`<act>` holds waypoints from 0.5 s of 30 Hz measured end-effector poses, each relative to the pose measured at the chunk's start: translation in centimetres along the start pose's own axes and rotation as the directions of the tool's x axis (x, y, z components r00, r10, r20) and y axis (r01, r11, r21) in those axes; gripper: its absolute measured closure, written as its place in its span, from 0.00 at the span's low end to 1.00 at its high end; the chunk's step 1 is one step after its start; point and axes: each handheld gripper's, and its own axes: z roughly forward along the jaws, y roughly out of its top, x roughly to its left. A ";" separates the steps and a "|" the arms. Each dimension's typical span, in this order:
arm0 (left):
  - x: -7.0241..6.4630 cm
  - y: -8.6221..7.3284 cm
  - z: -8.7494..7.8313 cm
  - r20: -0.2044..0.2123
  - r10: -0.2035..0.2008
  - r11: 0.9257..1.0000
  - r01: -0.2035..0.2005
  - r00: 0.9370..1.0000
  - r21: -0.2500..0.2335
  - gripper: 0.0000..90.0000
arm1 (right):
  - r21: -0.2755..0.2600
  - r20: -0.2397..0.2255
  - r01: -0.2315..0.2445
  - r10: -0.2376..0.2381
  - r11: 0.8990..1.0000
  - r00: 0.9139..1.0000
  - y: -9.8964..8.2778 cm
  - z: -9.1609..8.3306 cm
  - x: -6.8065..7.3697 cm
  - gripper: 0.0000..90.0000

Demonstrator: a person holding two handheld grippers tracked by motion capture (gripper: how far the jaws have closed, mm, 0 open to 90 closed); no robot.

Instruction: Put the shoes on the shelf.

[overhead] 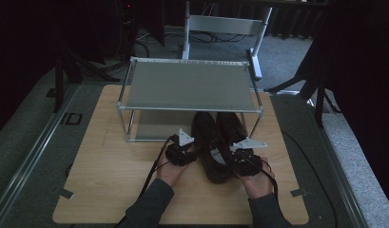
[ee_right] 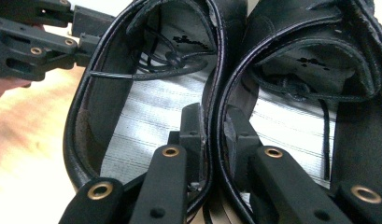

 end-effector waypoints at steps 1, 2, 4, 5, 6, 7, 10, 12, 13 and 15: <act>0.2 0.1 0.1 -0.010 -0.003 1.000 0.003 1.000 0.000 0.69 | -0.003 -0.003 -0.007 0.007 1.000 1.000 0.2 0.3 -0.1 0.89; 0.4 0.2 0.3 -0.022 0.002 1.000 -0.002 1.000 0.000 0.69 | -0.007 -0.004 -0.008 0.008 1.000 1.000 0.3 0.7 -0.2 0.89; 0.7 0.3 0.5 -0.043 0.005 1.000 -0.005 0.999 -0.009 0.69 | -0.016 -0.002 -0.017 0.016 1.000 1.000 0.7 1.2 -0.2 0.89; 0.9 0.5 0.6 -0.052 0.008 1.000 -0.008 0.999 -0.008 0.69 | -0.021 0.000 -0.019 0.019 1.000 1.000 0.9 1.5 -0.2 0.89; 1.0 0.6 0.7 -0.060 0.005 1.000 -0.005 0.998 -0.010 0.69 | -0.025 0.003 -0.029 0.029 0.999 1.000 1.1 1.7 -0.2 0.89; 1.2 0.7 0.8 -0.070 0.007 1.000 -0.007 0.998 -0.009 0.70 | -0.027 0.001 -0.036 0.036 0.999 0.999 1.3 1.9 -0.3 0.89; 1.4 1.1 1.0 -0.091 0.005 1.000 -0.006 0.996 -0.007 0.70 | -0.037 -0.002 -0.063 0.063 0.997 0.998 1.7 2.5 -0.5 0.89; 1.6 1.3 1.1 -0.099 0.002 1.000 -0.002 0.995 -0.002 0.70 | -0.042 -0.005 -0.081 0.080 0.996 0.997 1.9 2.8 -0.7 0.89; 1.8 1.4 1.1 -0.102 0.003 1.000 -0.002 0.995 0.002 0.70 | -0.042 -0.009 -0.093 0.093 0.995 0.996 2.0 3.0 -0.8 0.89; 1.9 1.6 1.2 -0.110 0.000 1.000 0.001 0.994 0.007 0.70 | -0.044 -0.019 -0.117 0.117 0.992 0.993 2.2 3.3 -1.3 0.89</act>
